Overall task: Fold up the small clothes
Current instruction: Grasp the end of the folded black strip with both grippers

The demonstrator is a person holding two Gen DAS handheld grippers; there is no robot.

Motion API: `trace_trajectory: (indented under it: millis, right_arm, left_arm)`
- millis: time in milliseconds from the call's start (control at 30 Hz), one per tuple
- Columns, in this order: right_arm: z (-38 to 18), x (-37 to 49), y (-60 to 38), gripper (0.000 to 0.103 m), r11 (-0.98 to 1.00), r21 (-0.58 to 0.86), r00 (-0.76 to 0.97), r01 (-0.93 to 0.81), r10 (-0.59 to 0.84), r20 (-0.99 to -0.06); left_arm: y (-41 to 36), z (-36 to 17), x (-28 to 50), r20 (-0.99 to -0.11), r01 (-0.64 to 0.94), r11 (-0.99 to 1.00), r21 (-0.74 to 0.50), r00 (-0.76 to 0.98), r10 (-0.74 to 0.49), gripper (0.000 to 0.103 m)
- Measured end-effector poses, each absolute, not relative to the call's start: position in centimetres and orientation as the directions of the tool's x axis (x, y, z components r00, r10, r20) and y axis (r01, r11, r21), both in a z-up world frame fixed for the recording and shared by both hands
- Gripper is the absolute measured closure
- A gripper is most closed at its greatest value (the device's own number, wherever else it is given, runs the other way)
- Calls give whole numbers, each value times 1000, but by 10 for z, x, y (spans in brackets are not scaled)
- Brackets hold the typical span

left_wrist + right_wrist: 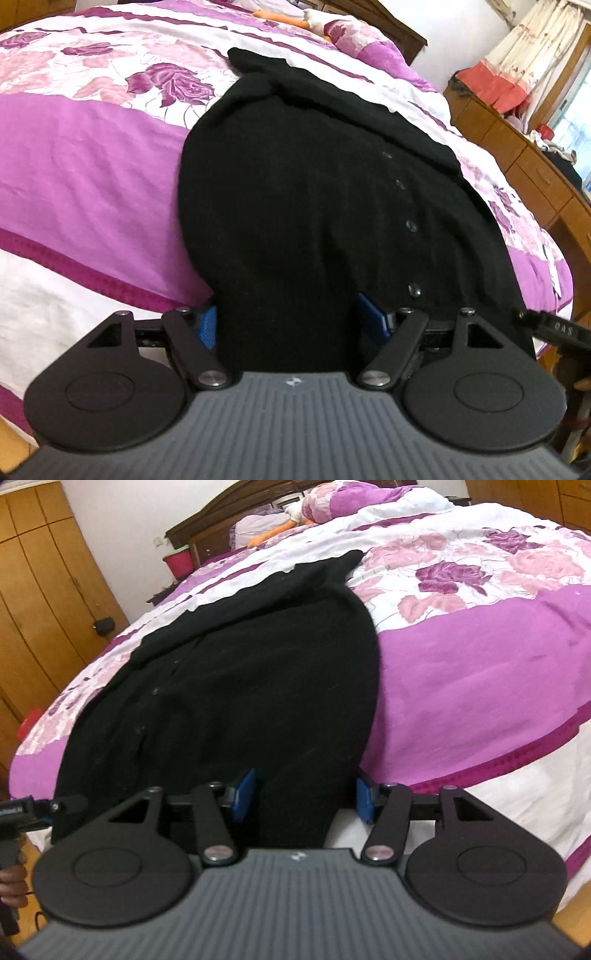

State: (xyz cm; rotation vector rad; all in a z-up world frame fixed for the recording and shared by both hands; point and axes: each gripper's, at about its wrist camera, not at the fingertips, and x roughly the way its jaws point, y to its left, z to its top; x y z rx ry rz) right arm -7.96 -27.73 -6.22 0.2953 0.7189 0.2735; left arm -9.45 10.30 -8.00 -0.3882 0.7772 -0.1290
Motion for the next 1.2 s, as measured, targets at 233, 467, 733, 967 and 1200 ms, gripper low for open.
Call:
trace_trajectory:
  millis: [233, 467, 733, 967, 1200]
  right_arm:
    - [-65, -82, -285, 45, 891, 425, 711, -161, 403, -577]
    - [-58, -90, -273, 45, 876, 410, 692, -252, 460, -556]
    - [-66, -84, -275, 44, 866, 425, 675, -264, 481, -560]
    - [-64, -84, -268, 45, 872, 384, 687, -302, 479, -547]
    - [-59, -91, -264, 89, 868, 378, 721, -322, 483, -497]
  left_arm:
    - [98, -82, -81, -672, -30, 931, -364, 700, -241, 27]
    - [94, -82, -78, -659, 4, 909, -416, 688, -305, 43]
    - [91, -88, -72, -651, 3, 909, -417, 696, -302, 51]
    - [93, -91, -73, -640, -7, 896, -444, 703, -311, 58]
    - [88, -82, -84, -606, 23, 888, -460, 722, -333, 91]
